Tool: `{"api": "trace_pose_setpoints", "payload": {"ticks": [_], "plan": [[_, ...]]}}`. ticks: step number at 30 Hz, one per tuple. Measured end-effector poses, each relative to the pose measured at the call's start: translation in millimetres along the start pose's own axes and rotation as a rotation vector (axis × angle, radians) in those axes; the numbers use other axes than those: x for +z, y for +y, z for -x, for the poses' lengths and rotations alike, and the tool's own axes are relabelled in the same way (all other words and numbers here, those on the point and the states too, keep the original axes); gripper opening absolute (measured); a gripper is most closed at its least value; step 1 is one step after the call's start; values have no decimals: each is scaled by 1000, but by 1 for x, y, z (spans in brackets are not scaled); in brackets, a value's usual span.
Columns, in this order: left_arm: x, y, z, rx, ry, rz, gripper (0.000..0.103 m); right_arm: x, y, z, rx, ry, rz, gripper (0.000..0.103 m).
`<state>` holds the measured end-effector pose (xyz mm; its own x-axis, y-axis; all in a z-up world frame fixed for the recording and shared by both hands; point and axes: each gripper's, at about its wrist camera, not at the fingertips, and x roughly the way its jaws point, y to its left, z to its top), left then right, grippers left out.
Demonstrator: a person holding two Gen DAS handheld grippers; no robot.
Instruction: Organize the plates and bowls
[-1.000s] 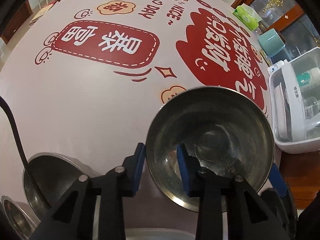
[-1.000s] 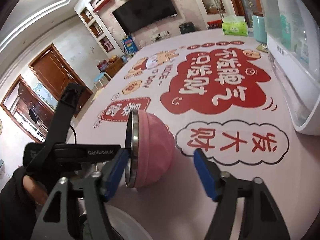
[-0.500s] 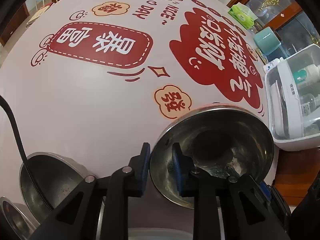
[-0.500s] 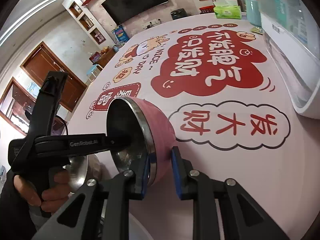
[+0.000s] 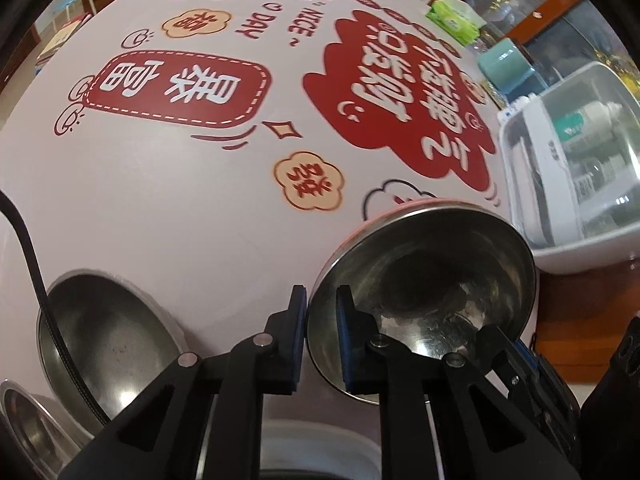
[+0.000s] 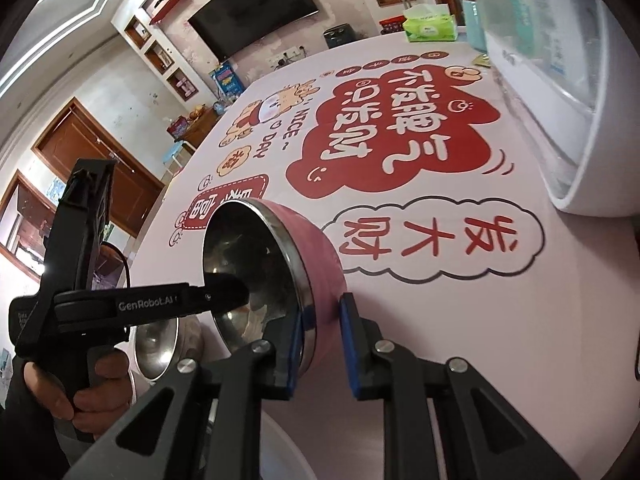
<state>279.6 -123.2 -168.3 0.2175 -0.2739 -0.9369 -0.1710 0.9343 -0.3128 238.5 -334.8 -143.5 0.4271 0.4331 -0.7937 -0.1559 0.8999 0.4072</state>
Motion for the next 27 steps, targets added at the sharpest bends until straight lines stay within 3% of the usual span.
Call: {"api": "trace_pose_setpoints", "payload": {"ticks": [13, 27], "plan": [[-54, 0, 44, -61, -22, -35, 16, -28, 12, 42, 13, -19, 18, 16], [-119, 13, 83, -80, -33, -90, 17, -58, 43, 74, -1, -31, 71, 15]]}}
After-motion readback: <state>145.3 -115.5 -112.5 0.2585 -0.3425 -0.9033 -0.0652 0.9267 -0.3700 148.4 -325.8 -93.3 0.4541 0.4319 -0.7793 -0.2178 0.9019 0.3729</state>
